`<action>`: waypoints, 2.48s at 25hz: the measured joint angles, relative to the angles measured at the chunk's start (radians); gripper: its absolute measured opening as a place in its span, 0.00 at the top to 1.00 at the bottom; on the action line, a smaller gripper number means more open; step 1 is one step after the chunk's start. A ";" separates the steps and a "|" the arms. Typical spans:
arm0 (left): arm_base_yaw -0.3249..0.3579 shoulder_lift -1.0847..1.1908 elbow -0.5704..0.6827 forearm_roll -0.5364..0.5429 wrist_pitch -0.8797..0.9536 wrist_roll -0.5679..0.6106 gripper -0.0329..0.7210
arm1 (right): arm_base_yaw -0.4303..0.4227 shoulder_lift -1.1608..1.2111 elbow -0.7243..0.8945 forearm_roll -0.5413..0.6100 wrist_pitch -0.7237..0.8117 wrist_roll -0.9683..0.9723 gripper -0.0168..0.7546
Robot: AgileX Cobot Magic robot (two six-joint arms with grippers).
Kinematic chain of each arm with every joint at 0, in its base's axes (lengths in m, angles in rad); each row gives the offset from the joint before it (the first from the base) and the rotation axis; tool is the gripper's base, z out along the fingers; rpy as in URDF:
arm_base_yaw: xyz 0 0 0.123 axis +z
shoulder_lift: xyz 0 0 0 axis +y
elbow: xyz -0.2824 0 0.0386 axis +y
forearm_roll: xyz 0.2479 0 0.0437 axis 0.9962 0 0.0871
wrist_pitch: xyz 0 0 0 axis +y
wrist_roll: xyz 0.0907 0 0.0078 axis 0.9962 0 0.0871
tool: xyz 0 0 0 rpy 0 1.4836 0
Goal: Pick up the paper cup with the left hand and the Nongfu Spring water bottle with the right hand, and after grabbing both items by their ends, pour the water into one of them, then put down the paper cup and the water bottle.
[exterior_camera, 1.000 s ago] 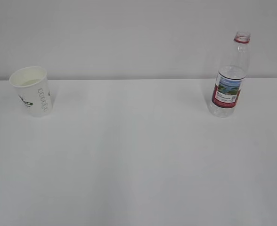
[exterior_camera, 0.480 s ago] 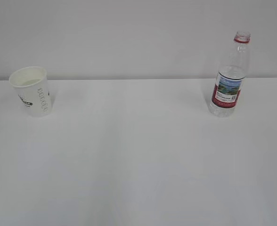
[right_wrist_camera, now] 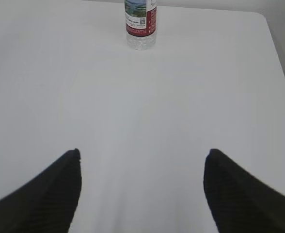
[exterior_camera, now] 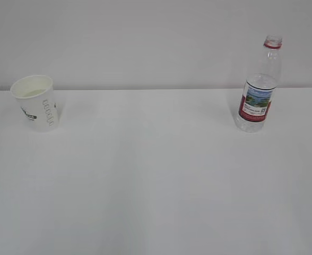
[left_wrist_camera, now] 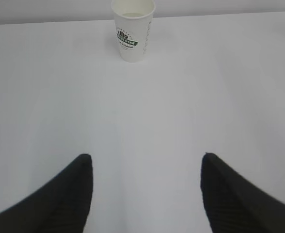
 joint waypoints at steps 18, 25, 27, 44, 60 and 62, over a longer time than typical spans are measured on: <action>0.248 0.000 0.000 0.000 0.000 0.000 0.28 | 0.000 0.000 0.000 0.000 0.000 0.000 0.21; 0.262 0.000 0.000 0.000 0.000 0.000 0.28 | 0.000 0.000 0.000 0.000 0.000 0.002 0.21; 0.262 0.000 0.000 0.000 0.000 0.000 0.28 | -0.002 0.000 0.000 0.000 0.000 0.002 0.21; 0.262 0.000 0.000 0.004 0.000 0.035 0.28 | -0.059 0.000 0.000 0.000 -0.002 0.004 0.22; 0.262 0.000 0.000 -0.042 0.000 0.109 0.28 | -0.059 0.000 0.000 0.000 -0.002 0.004 0.22; 0.262 0.000 0.000 -0.052 0.000 0.109 0.28 | -0.059 0.000 0.000 0.000 -0.002 0.004 0.22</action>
